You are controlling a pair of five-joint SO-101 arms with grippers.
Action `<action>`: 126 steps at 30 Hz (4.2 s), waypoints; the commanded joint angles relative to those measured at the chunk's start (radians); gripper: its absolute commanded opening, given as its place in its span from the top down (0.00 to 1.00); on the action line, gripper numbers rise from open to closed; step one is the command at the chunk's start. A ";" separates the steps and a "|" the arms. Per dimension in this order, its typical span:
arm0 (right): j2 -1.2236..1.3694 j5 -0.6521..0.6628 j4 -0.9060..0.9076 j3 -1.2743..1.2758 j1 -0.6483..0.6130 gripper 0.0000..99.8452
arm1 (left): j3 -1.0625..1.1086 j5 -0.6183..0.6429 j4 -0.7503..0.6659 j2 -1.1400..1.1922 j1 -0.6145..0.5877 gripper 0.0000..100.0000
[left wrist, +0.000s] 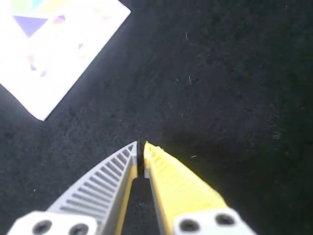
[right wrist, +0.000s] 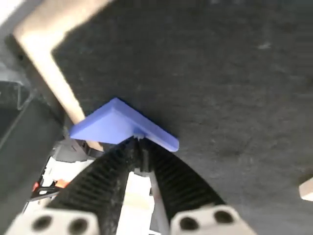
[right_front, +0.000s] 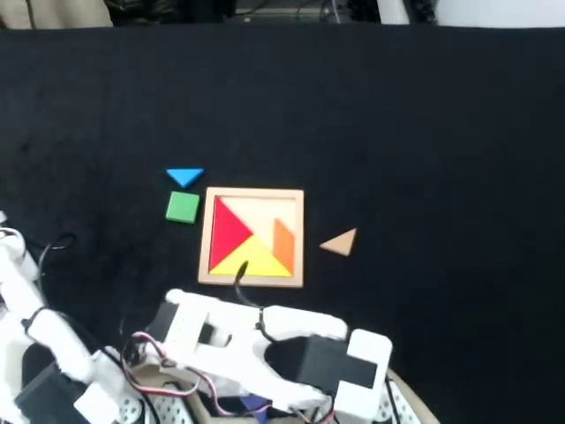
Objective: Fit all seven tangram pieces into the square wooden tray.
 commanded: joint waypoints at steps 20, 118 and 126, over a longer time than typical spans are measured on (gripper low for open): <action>0.001 0.080 -0.061 -0.059 0.324 0.99 | -0.097 0.097 -0.005 -0.028 -0.004 0.96; 0.194 -0.069 0.091 -0.280 0.293 0.99 | -0.122 0.201 -0.014 -0.028 -0.001 0.96; 0.099 -0.071 0.149 -0.275 0.158 0.99 | -0.122 0.201 -0.014 -0.028 -0.002 0.96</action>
